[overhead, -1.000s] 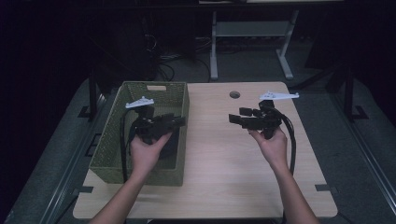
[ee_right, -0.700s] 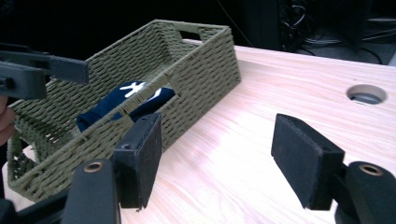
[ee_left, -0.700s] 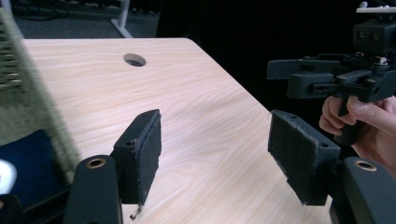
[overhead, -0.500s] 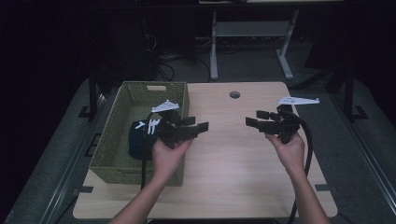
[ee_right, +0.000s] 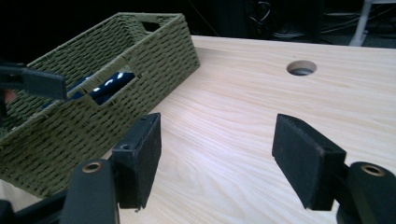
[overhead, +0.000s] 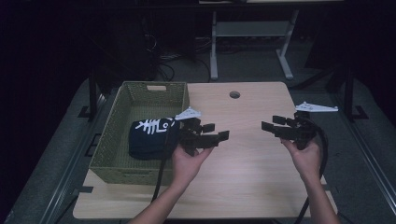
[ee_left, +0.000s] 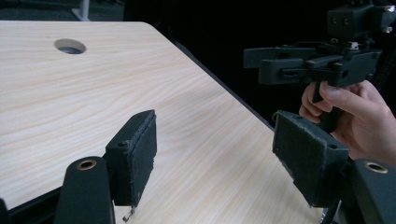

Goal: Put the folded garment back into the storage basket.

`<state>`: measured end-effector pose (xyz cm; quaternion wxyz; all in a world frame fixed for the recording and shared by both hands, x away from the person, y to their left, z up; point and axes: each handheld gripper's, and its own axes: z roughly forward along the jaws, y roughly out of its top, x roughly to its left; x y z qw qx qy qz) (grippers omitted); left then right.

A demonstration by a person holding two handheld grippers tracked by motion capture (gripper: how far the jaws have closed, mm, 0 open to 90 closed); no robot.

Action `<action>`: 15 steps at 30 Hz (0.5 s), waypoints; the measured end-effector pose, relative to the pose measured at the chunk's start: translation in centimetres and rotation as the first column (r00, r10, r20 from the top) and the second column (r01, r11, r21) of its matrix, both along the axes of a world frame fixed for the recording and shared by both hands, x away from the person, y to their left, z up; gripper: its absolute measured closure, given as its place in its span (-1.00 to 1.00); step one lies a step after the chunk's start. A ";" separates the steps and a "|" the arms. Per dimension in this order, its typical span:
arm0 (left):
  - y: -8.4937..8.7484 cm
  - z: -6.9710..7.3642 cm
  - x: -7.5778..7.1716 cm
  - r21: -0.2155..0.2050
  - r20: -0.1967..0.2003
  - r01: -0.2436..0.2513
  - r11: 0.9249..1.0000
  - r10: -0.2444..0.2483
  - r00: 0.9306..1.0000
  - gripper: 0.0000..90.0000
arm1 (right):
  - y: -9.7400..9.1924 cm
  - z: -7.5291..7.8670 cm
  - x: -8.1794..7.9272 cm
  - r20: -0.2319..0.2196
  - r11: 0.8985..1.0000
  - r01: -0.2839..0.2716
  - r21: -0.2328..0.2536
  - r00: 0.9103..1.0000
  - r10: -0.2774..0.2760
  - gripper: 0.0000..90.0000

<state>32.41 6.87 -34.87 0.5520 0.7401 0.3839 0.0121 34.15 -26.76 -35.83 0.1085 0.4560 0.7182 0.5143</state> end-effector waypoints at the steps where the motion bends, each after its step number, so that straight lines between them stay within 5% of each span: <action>1: -0.3 -0.2 -0.1 -0.002 -0.005 0.008 1.000 -0.008 1.000 -0.33 | -0.2 -0.1 -0.1 -0.005 1.000 0.007 0.004 1.000 -0.007 -0.28; 15: -3.3 -2.3 -1.4 0.015 -0.012 0.070 0.997 -0.070 0.997 -0.34 | -2.8 -2.5 -1.2 -0.030 0.998 0.052 -0.029 0.998 -0.053 -0.29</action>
